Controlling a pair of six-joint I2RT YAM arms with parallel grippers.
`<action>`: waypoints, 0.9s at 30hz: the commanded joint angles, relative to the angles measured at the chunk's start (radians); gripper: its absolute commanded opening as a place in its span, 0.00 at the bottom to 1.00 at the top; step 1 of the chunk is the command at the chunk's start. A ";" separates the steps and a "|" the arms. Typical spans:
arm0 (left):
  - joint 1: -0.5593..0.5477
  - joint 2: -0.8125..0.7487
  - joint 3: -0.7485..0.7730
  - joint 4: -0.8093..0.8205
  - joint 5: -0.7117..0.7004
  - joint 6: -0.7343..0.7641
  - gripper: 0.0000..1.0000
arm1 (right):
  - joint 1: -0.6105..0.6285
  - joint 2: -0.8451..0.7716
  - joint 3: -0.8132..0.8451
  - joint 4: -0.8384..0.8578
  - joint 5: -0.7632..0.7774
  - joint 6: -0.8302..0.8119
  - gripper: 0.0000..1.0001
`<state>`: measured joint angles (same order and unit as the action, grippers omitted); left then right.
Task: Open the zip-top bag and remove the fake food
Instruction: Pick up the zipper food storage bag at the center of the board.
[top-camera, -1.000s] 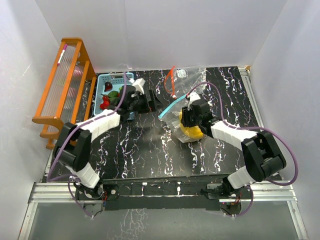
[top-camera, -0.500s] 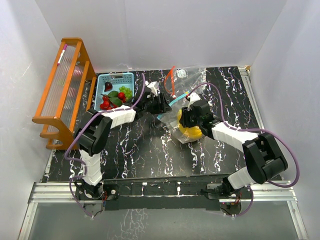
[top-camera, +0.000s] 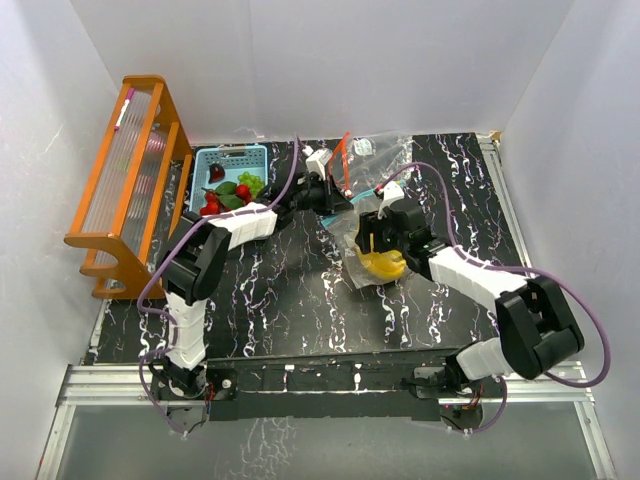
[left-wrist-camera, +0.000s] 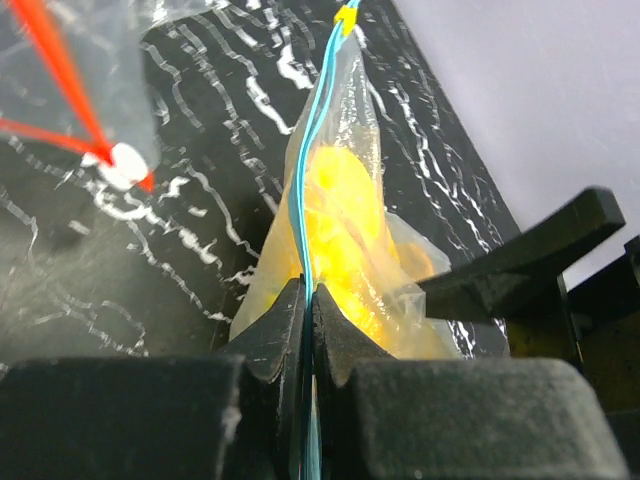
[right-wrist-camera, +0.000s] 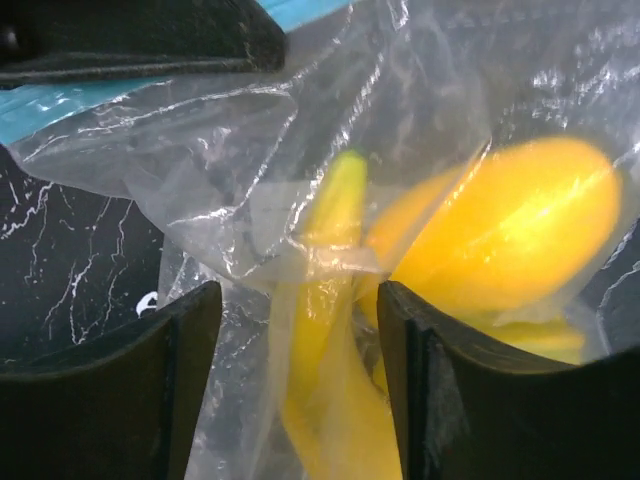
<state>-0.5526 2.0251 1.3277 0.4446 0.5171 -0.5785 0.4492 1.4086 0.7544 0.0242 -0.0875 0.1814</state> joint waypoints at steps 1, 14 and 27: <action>0.026 -0.056 0.093 -0.053 0.206 0.205 0.00 | -0.004 -0.103 0.044 0.040 0.091 -0.016 0.74; 0.264 -0.198 0.144 -0.078 0.730 0.325 0.00 | -0.233 -0.251 0.063 0.172 -0.139 0.009 0.90; 0.266 -0.051 0.138 1.254 0.995 -0.791 0.00 | -0.445 -0.033 -0.049 1.037 -0.935 0.392 0.91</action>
<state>-0.2863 1.9079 1.3987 0.9958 1.4036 -0.8124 0.0097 1.2865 0.6903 0.5957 -0.7277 0.3676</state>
